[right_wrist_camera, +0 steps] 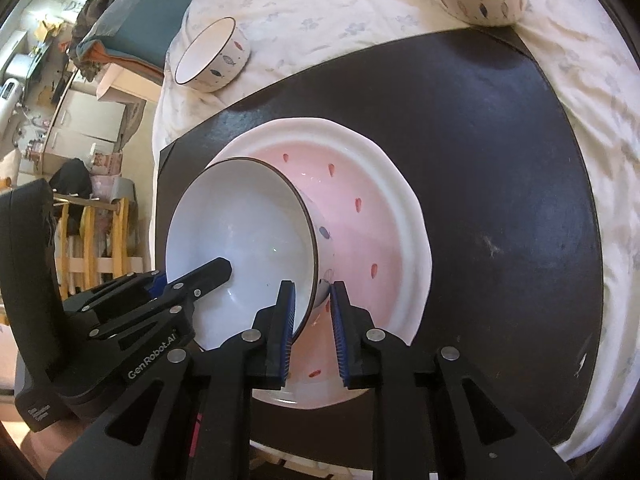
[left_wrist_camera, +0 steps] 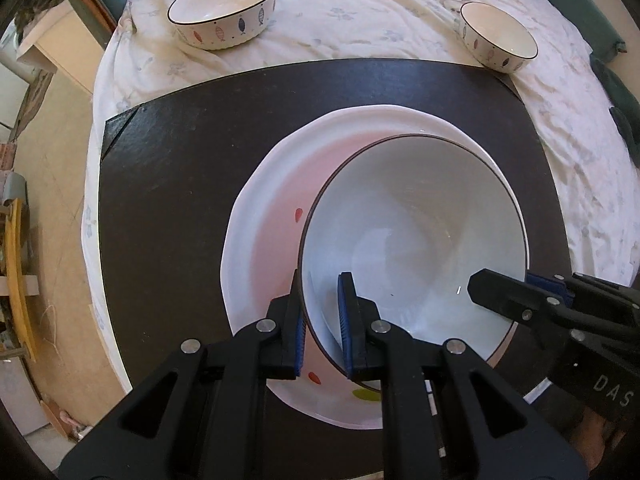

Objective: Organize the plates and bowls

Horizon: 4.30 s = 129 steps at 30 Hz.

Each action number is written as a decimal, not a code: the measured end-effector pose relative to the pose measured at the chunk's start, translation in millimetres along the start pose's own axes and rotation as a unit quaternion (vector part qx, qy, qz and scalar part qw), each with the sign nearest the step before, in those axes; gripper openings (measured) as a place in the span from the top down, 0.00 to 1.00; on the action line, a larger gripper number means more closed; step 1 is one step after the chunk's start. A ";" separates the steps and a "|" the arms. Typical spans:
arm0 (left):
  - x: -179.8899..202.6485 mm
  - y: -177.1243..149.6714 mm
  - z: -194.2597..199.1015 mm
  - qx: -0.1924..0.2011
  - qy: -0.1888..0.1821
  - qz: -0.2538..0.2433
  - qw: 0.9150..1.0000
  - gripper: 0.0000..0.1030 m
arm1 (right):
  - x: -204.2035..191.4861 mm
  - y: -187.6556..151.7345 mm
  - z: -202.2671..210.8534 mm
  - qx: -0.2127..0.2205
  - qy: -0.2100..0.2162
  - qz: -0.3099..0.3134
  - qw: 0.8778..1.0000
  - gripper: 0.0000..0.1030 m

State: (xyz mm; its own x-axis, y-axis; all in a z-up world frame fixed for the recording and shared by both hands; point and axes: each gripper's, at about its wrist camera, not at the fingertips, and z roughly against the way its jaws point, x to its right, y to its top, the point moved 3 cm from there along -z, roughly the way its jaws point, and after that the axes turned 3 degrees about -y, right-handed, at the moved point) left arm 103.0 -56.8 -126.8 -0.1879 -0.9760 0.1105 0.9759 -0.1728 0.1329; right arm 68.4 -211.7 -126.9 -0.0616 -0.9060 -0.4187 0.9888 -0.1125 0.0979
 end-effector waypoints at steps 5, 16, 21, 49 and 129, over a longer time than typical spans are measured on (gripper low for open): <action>3.7 -0.7 -0.6 -0.003 0.007 -0.014 1.000 0.86 | 1.9 1.8 0.1 0.002 -0.001 -0.008 1.000 0.79; 11.2 0.3 18.1 0.044 0.016 -0.021 0.999 0.41 | 2.7 1.7 5.6 0.013 0.001 -0.004 1.000 0.79; 11.2 -2.0 28.6 0.065 0.039 -0.033 0.997 0.39 | 7.1 2.7 16.2 0.031 -0.003 -0.007 0.999 0.72; -35.8 34.7 104.2 0.193 0.038 0.108 0.975 0.00 | 16.0 28.6 95.8 0.187 -0.020 0.000 0.982 0.00; 147.8 172.5 -38.3 -0.007 -0.058 -0.011 0.998 0.89 | 172.4 155.9 46.5 0.072 -0.004 -0.150 0.986 0.83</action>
State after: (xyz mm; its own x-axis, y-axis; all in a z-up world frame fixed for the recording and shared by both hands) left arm 247.8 -236.0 -125.2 -0.2203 -0.9499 0.2217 0.9726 -0.1968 0.1235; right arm 205.6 -404.4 -141.9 -0.3494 -0.8262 -0.4420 0.8968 -0.4316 0.0977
